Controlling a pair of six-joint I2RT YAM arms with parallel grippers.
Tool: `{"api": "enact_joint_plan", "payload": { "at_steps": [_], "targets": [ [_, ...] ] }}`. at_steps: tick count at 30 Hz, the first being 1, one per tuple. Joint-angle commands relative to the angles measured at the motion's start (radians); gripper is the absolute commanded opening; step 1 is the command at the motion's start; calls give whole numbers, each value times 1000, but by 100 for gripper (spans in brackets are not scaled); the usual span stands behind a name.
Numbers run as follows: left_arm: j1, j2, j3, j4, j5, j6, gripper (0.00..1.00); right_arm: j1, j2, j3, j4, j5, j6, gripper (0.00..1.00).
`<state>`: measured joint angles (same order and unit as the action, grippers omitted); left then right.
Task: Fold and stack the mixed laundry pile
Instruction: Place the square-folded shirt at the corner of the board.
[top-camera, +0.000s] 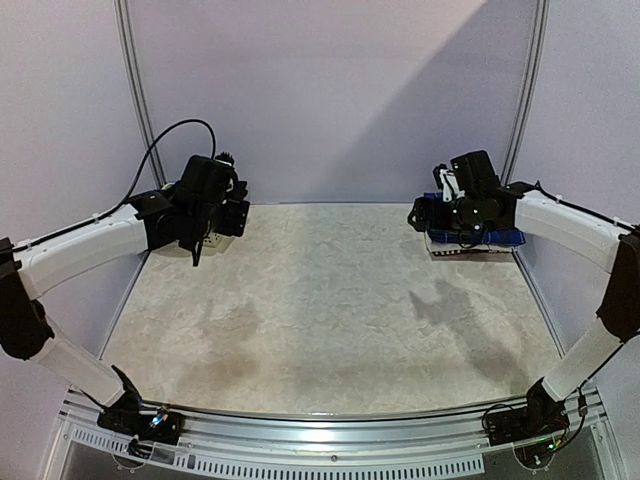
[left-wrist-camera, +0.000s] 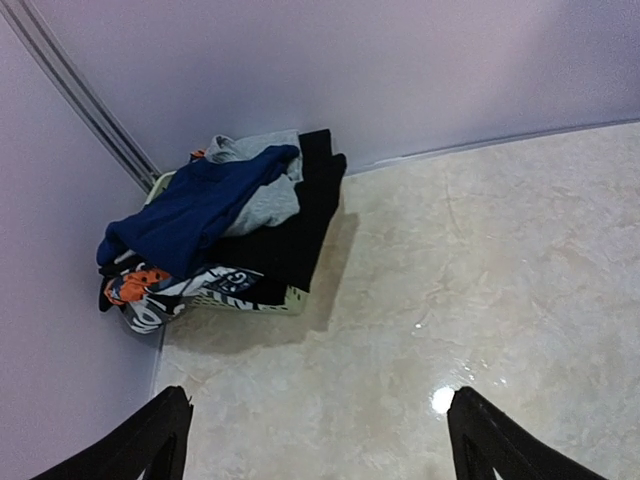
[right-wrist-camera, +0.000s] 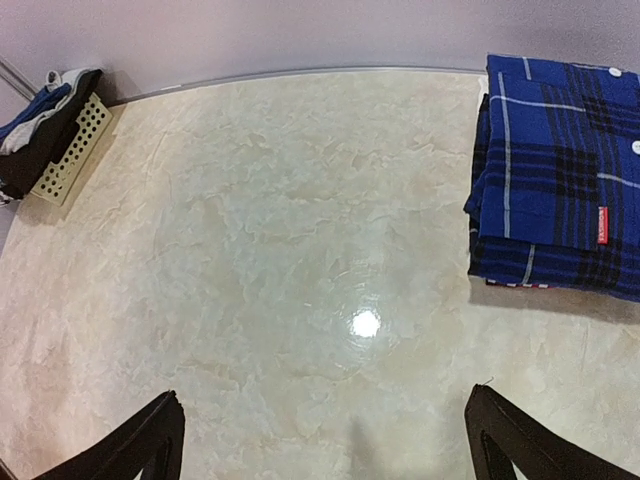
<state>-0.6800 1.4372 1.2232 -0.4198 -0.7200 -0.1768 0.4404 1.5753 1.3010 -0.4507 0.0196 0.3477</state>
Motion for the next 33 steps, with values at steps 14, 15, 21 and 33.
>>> {"api": "enact_joint_plan", "payload": {
  "at_steps": [14,15,21,33],
  "targets": [
    [330,396,418,-214,77,109,66,37,-248,-326,104,-122,78,99],
    [344,423,449,-224,83,110,65,38,-257,-331,105,-124,77,99],
    [404,570,620,-307,114,120,63,40,-292,-344,103,-121,68,99],
    [451,697,759,-366,139,136,49,40,-290,-338,97,-110,62,99]
  ]
}}
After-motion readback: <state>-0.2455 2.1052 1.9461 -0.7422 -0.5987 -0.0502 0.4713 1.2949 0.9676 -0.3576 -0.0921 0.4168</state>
